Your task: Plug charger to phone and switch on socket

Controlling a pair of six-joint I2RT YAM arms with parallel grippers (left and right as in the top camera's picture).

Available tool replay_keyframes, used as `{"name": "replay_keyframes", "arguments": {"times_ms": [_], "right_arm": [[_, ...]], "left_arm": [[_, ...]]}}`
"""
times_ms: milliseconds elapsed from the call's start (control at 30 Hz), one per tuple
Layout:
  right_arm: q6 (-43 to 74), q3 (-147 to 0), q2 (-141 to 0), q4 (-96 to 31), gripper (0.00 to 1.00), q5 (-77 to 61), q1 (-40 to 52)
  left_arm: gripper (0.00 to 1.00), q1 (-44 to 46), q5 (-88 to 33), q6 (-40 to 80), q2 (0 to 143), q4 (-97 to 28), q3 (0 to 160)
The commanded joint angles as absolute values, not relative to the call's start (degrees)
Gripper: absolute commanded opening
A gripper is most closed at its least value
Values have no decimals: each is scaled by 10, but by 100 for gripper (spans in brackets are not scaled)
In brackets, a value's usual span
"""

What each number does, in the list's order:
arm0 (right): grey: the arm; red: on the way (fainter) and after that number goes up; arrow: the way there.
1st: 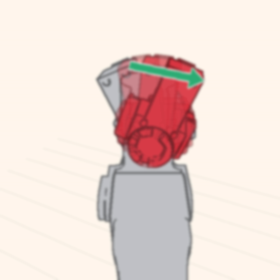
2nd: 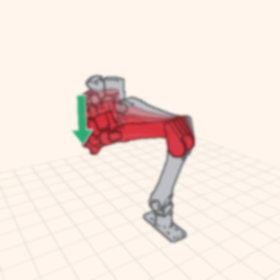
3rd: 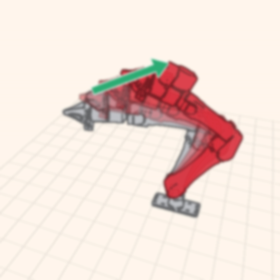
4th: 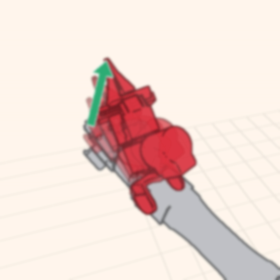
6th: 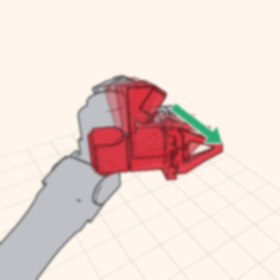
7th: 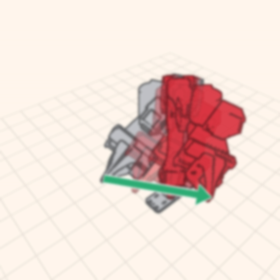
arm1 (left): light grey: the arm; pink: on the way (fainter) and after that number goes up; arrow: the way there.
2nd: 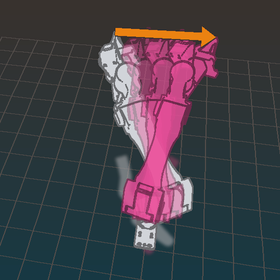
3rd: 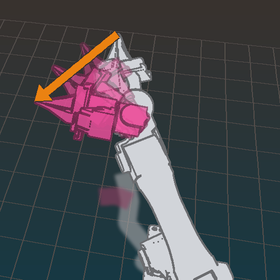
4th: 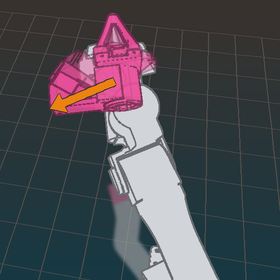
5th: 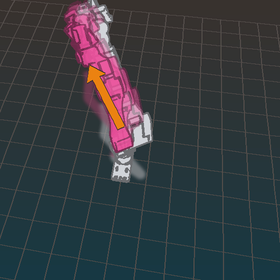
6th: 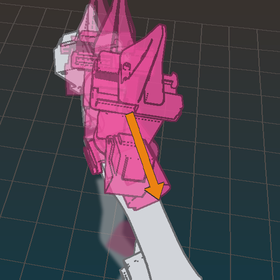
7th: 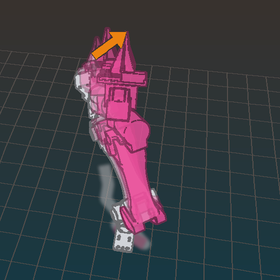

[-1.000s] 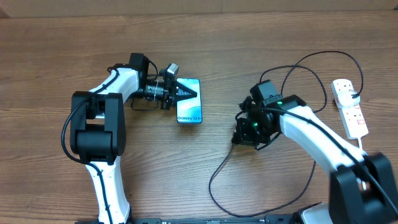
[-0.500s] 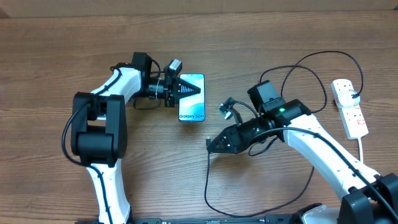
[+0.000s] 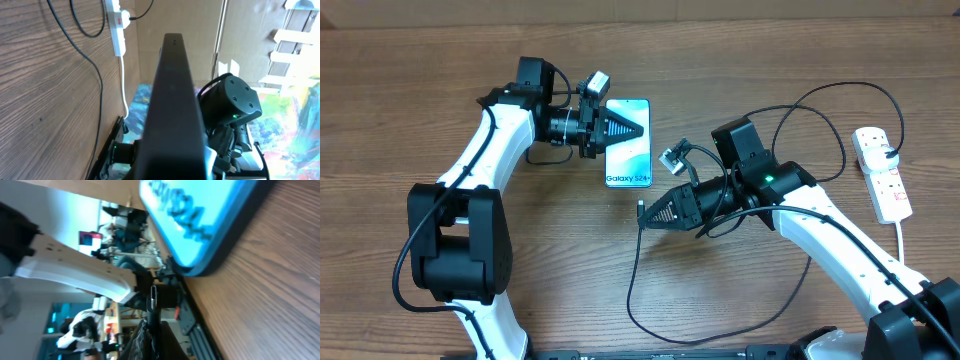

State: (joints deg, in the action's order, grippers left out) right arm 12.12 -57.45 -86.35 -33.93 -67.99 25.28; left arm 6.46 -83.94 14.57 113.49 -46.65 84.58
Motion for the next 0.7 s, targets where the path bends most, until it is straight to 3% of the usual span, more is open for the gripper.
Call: {"name": "replay_keyframes", "arguments": {"times_ms": [0,667], "right_arm": [[154,-589,-857,-326,4,-732,255],[255,-589,-857,-257,4,-686,255]], "left_arm": [[4,68,-860,159,1126,-462,853],[4,78,-905,172,1126,-465,853]]}}
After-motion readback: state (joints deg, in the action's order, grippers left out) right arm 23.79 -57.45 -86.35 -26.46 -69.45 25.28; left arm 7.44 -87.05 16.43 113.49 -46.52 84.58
